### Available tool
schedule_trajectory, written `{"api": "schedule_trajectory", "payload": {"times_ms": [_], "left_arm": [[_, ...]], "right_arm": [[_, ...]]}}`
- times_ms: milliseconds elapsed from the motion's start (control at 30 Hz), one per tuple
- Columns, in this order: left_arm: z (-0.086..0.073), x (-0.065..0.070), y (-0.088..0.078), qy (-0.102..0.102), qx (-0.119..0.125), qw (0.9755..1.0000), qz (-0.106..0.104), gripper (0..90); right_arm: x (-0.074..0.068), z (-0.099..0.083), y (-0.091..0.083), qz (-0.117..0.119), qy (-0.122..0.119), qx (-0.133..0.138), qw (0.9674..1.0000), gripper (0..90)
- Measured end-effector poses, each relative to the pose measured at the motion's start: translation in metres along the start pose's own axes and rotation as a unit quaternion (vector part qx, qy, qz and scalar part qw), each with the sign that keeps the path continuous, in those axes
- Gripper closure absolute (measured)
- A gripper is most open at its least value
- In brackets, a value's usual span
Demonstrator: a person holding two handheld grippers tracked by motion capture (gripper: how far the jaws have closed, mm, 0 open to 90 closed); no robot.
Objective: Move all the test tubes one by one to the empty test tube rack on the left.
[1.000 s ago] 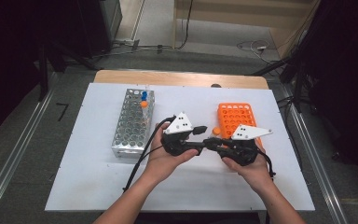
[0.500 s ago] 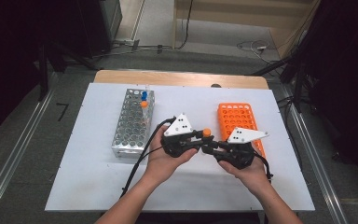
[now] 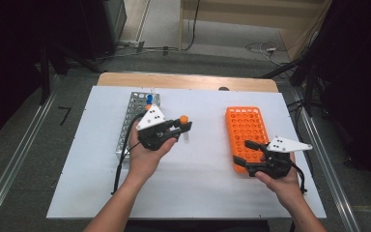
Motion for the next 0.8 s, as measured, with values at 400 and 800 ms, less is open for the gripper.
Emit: {"api": "schedule_trajectory", "payload": {"times_ms": [400,800], "left_arm": [[-0.002,-0.068,-0.038,-0.039,0.037,0.9936,0.099,75.1],[-0.02,-0.088,-0.039,-0.032,0.022,0.9863,0.16,75.1]], "right_arm": [[0.023,-0.03,-0.029,-0.028,0.026,-0.016,0.9991,0.0],[0.036,-0.04,-0.035,-0.044,0.036,-0.016,0.9982,0.0]]}}
Point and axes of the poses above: each handheld gripper's, and its own axes: y roughly forward along the jaws, z roughly out of its top, x roughly to its right, the point moved 6 cm from there along y, roughly forward along the jaws, and after that the axes turned 1 degree about -y, right-handed, at the moved point
